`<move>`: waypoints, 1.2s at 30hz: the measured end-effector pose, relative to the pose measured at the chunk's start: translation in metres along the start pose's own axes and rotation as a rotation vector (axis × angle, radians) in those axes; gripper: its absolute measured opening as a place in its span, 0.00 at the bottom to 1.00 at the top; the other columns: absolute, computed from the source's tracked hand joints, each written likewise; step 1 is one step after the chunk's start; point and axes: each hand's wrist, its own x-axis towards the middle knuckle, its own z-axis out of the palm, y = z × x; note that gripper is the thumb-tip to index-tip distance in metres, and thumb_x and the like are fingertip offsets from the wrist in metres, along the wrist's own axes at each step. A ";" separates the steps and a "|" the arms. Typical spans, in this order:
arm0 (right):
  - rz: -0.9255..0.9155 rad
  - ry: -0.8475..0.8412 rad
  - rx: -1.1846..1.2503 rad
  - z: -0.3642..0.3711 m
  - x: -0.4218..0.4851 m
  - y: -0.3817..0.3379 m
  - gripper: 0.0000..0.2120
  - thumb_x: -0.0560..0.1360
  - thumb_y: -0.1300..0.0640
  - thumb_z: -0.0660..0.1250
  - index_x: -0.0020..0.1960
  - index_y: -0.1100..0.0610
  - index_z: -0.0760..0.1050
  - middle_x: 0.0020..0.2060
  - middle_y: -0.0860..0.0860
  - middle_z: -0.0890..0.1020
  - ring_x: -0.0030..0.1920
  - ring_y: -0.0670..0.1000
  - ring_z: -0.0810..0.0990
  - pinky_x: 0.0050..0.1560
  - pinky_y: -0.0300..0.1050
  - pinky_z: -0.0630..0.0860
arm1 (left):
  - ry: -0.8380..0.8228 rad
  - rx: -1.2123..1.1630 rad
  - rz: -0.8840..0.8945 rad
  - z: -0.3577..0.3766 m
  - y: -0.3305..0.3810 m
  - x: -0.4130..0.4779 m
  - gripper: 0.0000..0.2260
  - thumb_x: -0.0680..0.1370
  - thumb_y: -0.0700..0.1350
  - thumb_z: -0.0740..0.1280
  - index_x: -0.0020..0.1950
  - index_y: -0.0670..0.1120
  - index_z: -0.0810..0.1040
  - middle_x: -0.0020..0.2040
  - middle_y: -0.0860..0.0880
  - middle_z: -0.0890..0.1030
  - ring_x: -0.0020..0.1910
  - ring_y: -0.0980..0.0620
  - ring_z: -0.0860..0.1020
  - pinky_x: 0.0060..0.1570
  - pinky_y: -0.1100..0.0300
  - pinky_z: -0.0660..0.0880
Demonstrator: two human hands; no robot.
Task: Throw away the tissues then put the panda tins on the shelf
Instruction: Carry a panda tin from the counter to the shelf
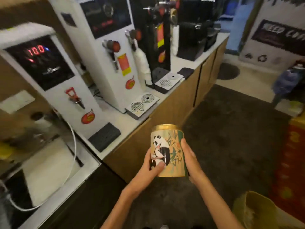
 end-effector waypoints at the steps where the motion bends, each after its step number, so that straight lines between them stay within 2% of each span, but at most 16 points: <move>1: 0.004 -0.046 -0.016 0.010 0.016 -0.006 0.23 0.77 0.38 0.60 0.67 0.48 0.74 0.57 0.55 0.85 0.57 0.56 0.84 0.63 0.63 0.77 | 0.041 -0.013 0.021 -0.007 0.006 0.003 0.34 0.75 0.55 0.73 0.74 0.67 0.56 0.67 0.57 0.78 0.66 0.50 0.78 0.60 0.55 0.79; 4: -0.003 -0.183 -0.058 0.032 0.064 -0.028 0.25 0.76 0.37 0.59 0.69 0.46 0.72 0.58 0.56 0.84 0.58 0.56 0.83 0.62 0.63 0.77 | 0.216 -0.016 0.127 -0.019 0.028 0.022 0.36 0.74 0.55 0.74 0.76 0.62 0.58 0.70 0.52 0.76 0.67 0.49 0.78 0.65 0.48 0.76; 6: -0.051 -0.274 -0.090 0.042 0.095 -0.053 0.25 0.76 0.36 0.59 0.69 0.45 0.71 0.60 0.55 0.83 0.59 0.54 0.83 0.60 0.59 0.79 | 0.317 0.002 0.191 -0.024 0.049 0.038 0.38 0.72 0.58 0.75 0.76 0.64 0.57 0.72 0.54 0.73 0.68 0.52 0.76 0.66 0.48 0.76; 9: -0.156 -0.451 -0.139 0.065 0.141 -0.118 0.29 0.75 0.33 0.58 0.72 0.44 0.68 0.62 0.48 0.82 0.61 0.50 0.82 0.59 0.53 0.80 | 0.486 0.073 0.294 -0.028 0.104 0.062 0.42 0.66 0.65 0.75 0.74 0.69 0.55 0.74 0.58 0.69 0.71 0.54 0.73 0.70 0.42 0.71; 12: -0.313 -0.654 -0.170 0.109 0.176 -0.204 0.31 0.74 0.32 0.58 0.72 0.47 0.68 0.61 0.48 0.83 0.59 0.50 0.83 0.54 0.47 0.83 | 0.670 0.130 0.454 -0.036 0.178 0.078 0.45 0.62 0.69 0.76 0.73 0.72 0.55 0.72 0.60 0.70 0.70 0.53 0.73 0.68 0.41 0.72; 15: -0.461 -0.886 -0.185 0.172 0.200 -0.299 0.32 0.73 0.33 0.59 0.70 0.49 0.69 0.59 0.51 0.83 0.58 0.50 0.83 0.50 0.39 0.81 | 0.819 0.139 0.645 -0.060 0.263 0.082 0.47 0.58 0.70 0.77 0.73 0.70 0.57 0.69 0.56 0.74 0.67 0.51 0.77 0.63 0.44 0.77; 18: -0.616 -1.089 -0.270 0.246 0.209 -0.393 0.27 0.74 0.35 0.56 0.69 0.47 0.68 0.62 0.52 0.80 0.57 0.45 0.83 0.49 0.36 0.80 | 0.919 0.196 0.826 -0.094 0.351 0.076 0.49 0.60 0.69 0.76 0.76 0.61 0.58 0.64 0.55 0.80 0.63 0.52 0.80 0.55 0.56 0.81; 20: -0.686 -1.167 -0.301 0.291 0.214 -0.441 0.22 0.75 0.36 0.53 0.64 0.42 0.69 0.59 0.48 0.81 0.51 0.38 0.84 0.43 0.30 0.79 | 0.989 0.261 0.910 -0.118 0.403 0.069 0.48 0.62 0.68 0.76 0.77 0.58 0.59 0.64 0.54 0.81 0.62 0.52 0.80 0.57 0.56 0.80; 22: -0.755 -1.227 -0.337 0.334 0.225 -0.480 0.18 0.80 0.38 0.49 0.64 0.41 0.68 0.51 0.37 0.84 0.47 0.32 0.82 0.39 0.26 0.77 | 1.064 0.364 0.963 -0.145 0.448 0.062 0.44 0.66 0.64 0.75 0.77 0.61 0.58 0.65 0.58 0.80 0.64 0.56 0.79 0.62 0.53 0.77; 24: -0.827 -1.251 -0.457 0.372 0.238 -0.510 0.21 0.78 0.33 0.47 0.66 0.38 0.66 0.44 0.28 0.84 0.44 0.28 0.81 0.33 0.28 0.78 | 1.128 0.461 1.005 -0.177 0.488 0.058 0.39 0.70 0.59 0.74 0.76 0.64 0.57 0.65 0.62 0.78 0.64 0.61 0.77 0.64 0.55 0.76; 26: -0.845 -1.261 -0.542 0.406 0.256 -0.534 0.29 0.71 0.26 0.51 0.68 0.36 0.64 0.43 0.26 0.82 0.44 0.29 0.82 0.31 0.31 0.78 | 1.162 0.532 1.030 -0.210 0.525 0.060 0.36 0.71 0.59 0.74 0.74 0.68 0.58 0.64 0.68 0.75 0.62 0.66 0.76 0.63 0.59 0.76; 28: -0.835 -1.286 -0.566 0.441 0.276 -0.554 0.30 0.69 0.26 0.58 0.68 0.34 0.62 0.47 0.29 0.82 0.47 0.36 0.83 0.38 0.35 0.80 | 1.227 0.603 1.009 -0.243 0.557 0.066 0.35 0.68 0.66 0.72 0.70 0.71 0.57 0.62 0.73 0.70 0.57 0.71 0.74 0.60 0.69 0.72; 31: -0.804 -1.315 -0.619 0.499 0.308 -0.581 0.32 0.72 0.34 0.67 0.70 0.33 0.55 0.58 0.39 0.77 0.57 0.45 0.78 0.58 0.51 0.78 | 1.230 0.696 0.934 -0.299 0.598 0.075 0.37 0.67 0.70 0.69 0.66 0.75 0.48 0.60 0.69 0.64 0.51 0.77 0.68 0.49 0.79 0.64; 33: -0.803 -1.340 -0.680 0.536 0.331 -0.595 0.40 0.69 0.40 0.74 0.71 0.35 0.52 0.60 0.43 0.75 0.59 0.48 0.77 0.62 0.51 0.76 | 1.181 0.726 0.880 -0.342 0.622 0.080 0.40 0.68 0.68 0.69 0.71 0.71 0.46 0.68 0.61 0.66 0.59 0.70 0.71 0.58 0.73 0.68; 35: -0.804 -1.339 -0.704 0.570 0.354 -0.604 0.45 0.66 0.45 0.77 0.71 0.36 0.51 0.59 0.45 0.76 0.59 0.48 0.77 0.57 0.47 0.78 | 1.188 0.733 0.784 -0.387 0.644 0.086 0.47 0.67 0.69 0.69 0.78 0.63 0.45 0.77 0.50 0.62 0.72 0.52 0.68 0.72 0.54 0.67; 36: -0.815 -1.324 -0.703 0.586 0.366 -0.606 0.47 0.66 0.48 0.77 0.73 0.37 0.50 0.60 0.46 0.76 0.59 0.49 0.77 0.54 0.46 0.78 | 1.211 0.735 0.709 -0.409 0.654 0.091 0.50 0.65 0.70 0.69 0.79 0.61 0.44 0.78 0.46 0.60 0.74 0.46 0.66 0.73 0.47 0.65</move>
